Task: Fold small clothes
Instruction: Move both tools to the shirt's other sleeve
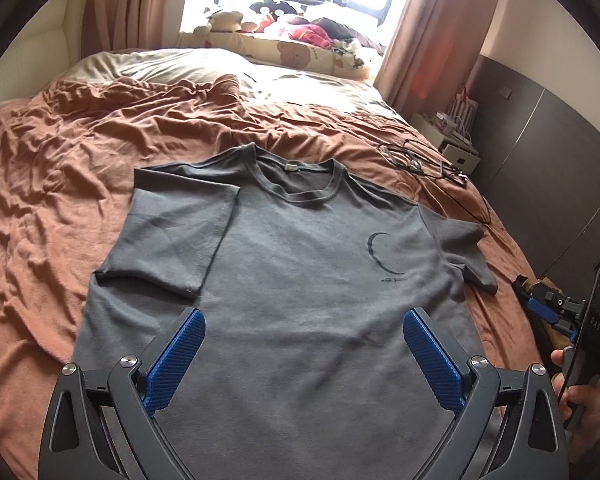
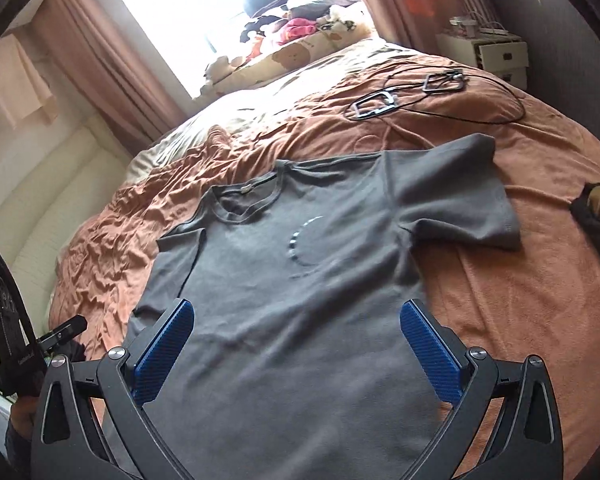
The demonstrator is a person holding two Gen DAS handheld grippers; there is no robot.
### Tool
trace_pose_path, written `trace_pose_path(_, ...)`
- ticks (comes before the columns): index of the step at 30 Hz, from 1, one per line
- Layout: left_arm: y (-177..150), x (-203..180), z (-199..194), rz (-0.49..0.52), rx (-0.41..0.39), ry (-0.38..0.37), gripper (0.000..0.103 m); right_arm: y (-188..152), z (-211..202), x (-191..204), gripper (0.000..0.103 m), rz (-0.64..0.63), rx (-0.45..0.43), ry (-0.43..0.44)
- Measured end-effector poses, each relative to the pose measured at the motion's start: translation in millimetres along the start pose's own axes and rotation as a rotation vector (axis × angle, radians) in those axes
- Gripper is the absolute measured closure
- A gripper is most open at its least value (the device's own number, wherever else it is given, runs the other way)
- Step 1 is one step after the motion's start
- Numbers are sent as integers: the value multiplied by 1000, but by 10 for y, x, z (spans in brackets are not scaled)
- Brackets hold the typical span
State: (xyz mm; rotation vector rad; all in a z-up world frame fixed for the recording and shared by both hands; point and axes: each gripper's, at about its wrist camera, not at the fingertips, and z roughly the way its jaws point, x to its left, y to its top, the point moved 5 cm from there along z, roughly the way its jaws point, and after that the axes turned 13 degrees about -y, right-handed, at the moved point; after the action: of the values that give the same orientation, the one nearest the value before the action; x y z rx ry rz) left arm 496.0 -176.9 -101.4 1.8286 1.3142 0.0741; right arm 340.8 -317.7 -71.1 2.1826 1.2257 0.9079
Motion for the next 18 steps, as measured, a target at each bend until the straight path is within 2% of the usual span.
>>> trace_pose_path(6, 122, -209, 324, 47, 17, -25, 3, 92, 105, -373, 0, 88, 4, -9)
trace_pose_path(11, 180, -321, 642, 51, 40, -82, 4, 124, 246, -650, 1, 189, 22, -18)
trace_pose_path(13, 181, -334, 772, 52, 57, -94, 5, 134, 317, -738, 8, 233, 28, -23)
trace_pose_path(15, 177, -342, 903, 47, 86, -91, 11, 125, 432, -826, 23, 293, 54, -14)
trace_pose_path(18, 182, -352, 1034, 52, 116, -88, 18, 107, 621, -952, 31, 375, 83, 5)
